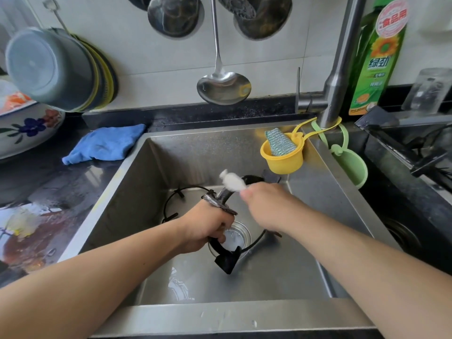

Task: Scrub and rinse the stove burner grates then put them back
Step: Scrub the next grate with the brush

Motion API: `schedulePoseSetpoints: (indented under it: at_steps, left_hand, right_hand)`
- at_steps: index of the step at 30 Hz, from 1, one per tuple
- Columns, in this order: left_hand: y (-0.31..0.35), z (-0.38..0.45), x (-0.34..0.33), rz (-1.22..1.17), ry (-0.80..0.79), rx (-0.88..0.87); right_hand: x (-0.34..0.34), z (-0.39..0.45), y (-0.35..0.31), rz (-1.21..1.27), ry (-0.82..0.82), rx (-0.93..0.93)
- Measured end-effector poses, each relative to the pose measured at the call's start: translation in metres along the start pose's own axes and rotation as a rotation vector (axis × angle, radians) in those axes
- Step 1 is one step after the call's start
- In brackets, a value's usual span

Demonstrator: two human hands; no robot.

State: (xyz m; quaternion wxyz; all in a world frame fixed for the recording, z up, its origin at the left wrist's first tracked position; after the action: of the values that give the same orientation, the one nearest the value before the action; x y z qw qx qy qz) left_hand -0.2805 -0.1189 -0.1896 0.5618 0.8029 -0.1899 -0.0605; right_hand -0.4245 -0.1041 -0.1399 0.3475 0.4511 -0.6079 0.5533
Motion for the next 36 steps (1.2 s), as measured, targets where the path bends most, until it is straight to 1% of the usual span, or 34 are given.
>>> schedulePoseSetpoints:
  at_steps: [2, 3, 4, 6, 7, 8, 9, 12, 13, 16, 18, 20, 22, 23, 24, 25, 28, 29, 31, 34, 36]
  left_hand:
    - [0.000, 0.000, 0.000, -0.010, -0.001, 0.009]
    - [-0.001, 0.001, 0.000, -0.012, 0.002, 0.014]
    - [-0.002, 0.002, -0.002, -0.015, -0.001, 0.020]
    - [-0.004, 0.002, -0.001, -0.022, 0.012, 0.031]
    - [-0.004, 0.002, 0.000, -0.030, 0.015, 0.034]
    - [-0.004, 0.001, 0.001, -0.037, 0.018, 0.040]
    - [-0.003, 0.001, 0.002, -0.041, 0.018, 0.047]
    - [-0.002, -0.001, 0.002, -0.063, 0.005, 0.045]
    - [-0.003, -0.001, 0.002, -0.060, 0.000, 0.040]
    - [-0.006, -0.001, -0.001, -0.043, -0.002, 0.046]
    - [-0.006, 0.000, 0.001, -0.048, 0.006, 0.059]
    - [-0.004, 0.002, 0.002, -0.065, 0.001, 0.062]
    - [-0.005, 0.002, 0.002, -0.072, -0.014, 0.058]
    - [-0.006, 0.002, 0.001, -0.064, -0.024, 0.050]
    - [-0.006, 0.002, 0.000, -0.055, -0.030, 0.042]
    - [-0.007, 0.002, -0.001, -0.051, -0.037, 0.042]
    - [-0.006, -0.001, -0.001, -0.012, -0.056, 0.024]
    - [-0.005, -0.001, 0.000, 0.010, -0.059, 0.010]
    - [-0.002, -0.001, 0.001, 0.032, -0.043, -0.006]
    - [0.000, 0.005, 0.002, 0.027, -0.012, 0.014]
    - [-0.002, 0.005, 0.002, 0.043, -0.026, -0.016]
  right_hand:
    - [0.009, 0.005, 0.017, -0.029, 0.046, -0.105]
    - [0.009, 0.005, 0.018, -0.048, 0.045, -0.104]
    - [0.007, 0.001, 0.013, -0.048, 0.025, -0.072]
    - [-0.007, -0.007, -0.008, 0.042, -0.056, 0.016]
    - [-0.013, -0.008, -0.015, 0.091, -0.091, 0.036]
    - [-0.014, -0.008, -0.017, 0.143, -0.087, 0.021]
    - [-0.012, -0.005, -0.013, 0.177, -0.075, -0.021]
    - [0.005, -0.003, 0.014, 0.249, -0.036, -0.241]
    - [0.007, -0.005, 0.018, 0.239, -0.030, -0.252]
    - [0.001, -0.014, -0.001, 0.222, -0.104, -0.137]
    - [-0.009, -0.011, -0.008, 0.263, -0.163, -0.093]
    - [-0.009, 0.000, 0.002, 0.298, -0.132, -0.178]
    - [-0.004, 0.004, 0.020, 0.351, -0.068, -0.357]
    - [-0.003, 0.004, 0.026, 0.336, -0.057, -0.399]
    - [-0.003, 0.003, 0.025, 0.339, -0.058, -0.392]
    - [-0.006, 0.002, 0.022, 0.354, -0.086, -0.337]
    - [-0.015, -0.007, -0.004, 0.331, -0.233, -0.044]
    - [-0.015, -0.009, -0.007, 0.309, -0.249, -0.005]
    - [-0.011, -0.005, -0.006, 0.257, -0.203, 0.015]
    - [-0.007, 0.001, -0.004, 0.171, -0.091, -0.026]
    - [-0.009, -0.001, -0.009, 0.128, -0.060, 0.014]
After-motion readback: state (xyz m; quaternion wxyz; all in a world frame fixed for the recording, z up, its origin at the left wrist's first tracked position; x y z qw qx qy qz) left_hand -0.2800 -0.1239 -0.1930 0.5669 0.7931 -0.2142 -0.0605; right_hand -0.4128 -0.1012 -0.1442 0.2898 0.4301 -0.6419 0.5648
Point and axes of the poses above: each hand's wrist, its own z-axis towards the middle knuckle, its own x-axis out of the back of the hand, y = z × x, the point moved 4 cm from there along z, towards the middle knuckle, and after that the axes turned 2 degrees about y, right-handed, at the moved point
